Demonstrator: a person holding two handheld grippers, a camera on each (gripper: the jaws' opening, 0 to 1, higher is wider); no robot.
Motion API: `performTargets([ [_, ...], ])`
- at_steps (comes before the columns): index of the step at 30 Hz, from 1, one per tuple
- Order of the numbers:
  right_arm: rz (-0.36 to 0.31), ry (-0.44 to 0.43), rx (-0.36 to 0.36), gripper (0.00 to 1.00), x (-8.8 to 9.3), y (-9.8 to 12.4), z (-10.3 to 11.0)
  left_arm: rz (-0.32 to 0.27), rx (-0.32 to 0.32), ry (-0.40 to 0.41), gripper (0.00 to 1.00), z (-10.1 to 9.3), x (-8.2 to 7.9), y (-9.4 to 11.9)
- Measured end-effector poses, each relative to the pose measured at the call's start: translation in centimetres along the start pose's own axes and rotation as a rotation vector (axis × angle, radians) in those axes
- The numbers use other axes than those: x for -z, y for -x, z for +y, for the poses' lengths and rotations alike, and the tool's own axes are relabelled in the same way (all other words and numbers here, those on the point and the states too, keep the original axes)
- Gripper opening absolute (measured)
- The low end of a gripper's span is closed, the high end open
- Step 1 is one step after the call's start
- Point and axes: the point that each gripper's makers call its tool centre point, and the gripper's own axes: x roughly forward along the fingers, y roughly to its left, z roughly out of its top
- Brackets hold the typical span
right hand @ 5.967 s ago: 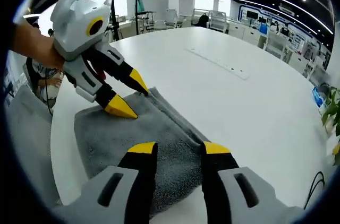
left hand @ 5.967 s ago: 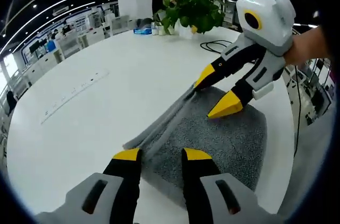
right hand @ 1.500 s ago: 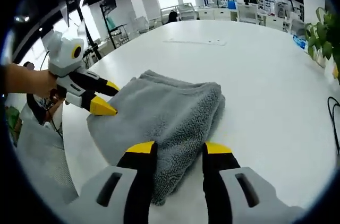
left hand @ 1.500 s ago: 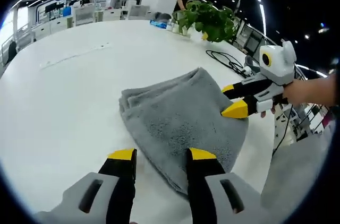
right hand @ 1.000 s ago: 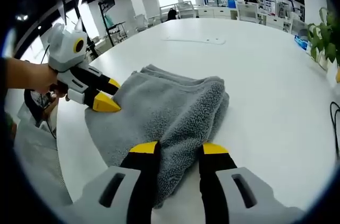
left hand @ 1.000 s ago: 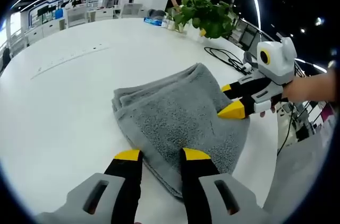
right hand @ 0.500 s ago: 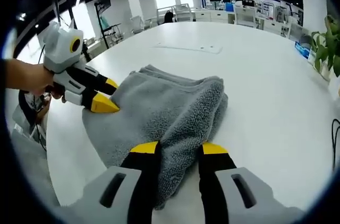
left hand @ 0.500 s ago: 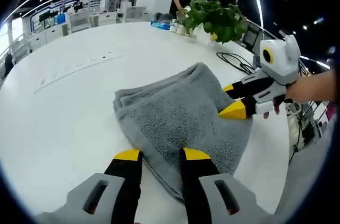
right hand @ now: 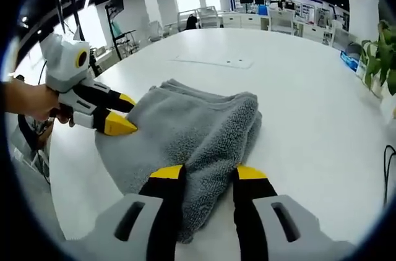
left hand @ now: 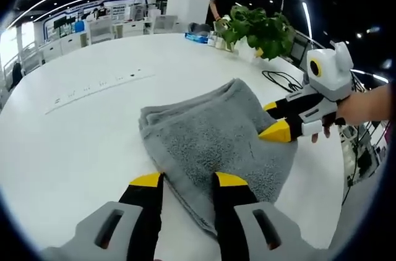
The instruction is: Fold the towel on the table until its edges align and the towel forms a compact rectangular stack.
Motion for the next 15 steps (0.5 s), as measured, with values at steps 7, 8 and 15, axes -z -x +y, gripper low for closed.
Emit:
performTargets([
  [7, -0.150, -0.029, 0.002, 0.48, -2.9, 2.7, 0.7, -0.062, -0.027, -0.025, 0.38, -0.2, -1.2, 1.9],
  [8, -0.156, -0.021, 0.002, 0.49, -3.0, 3.0, 0.8, -0.070, -0.021, -0.024, 0.39, -0.3, -1.4, 2.1],
  [15, -0.169, 0.070, -0.002, 0.66, -3.0, 5.0, 2.0, -0.111, -0.040, -0.043, 0.48, -0.8, -2.6, 4.4],
])
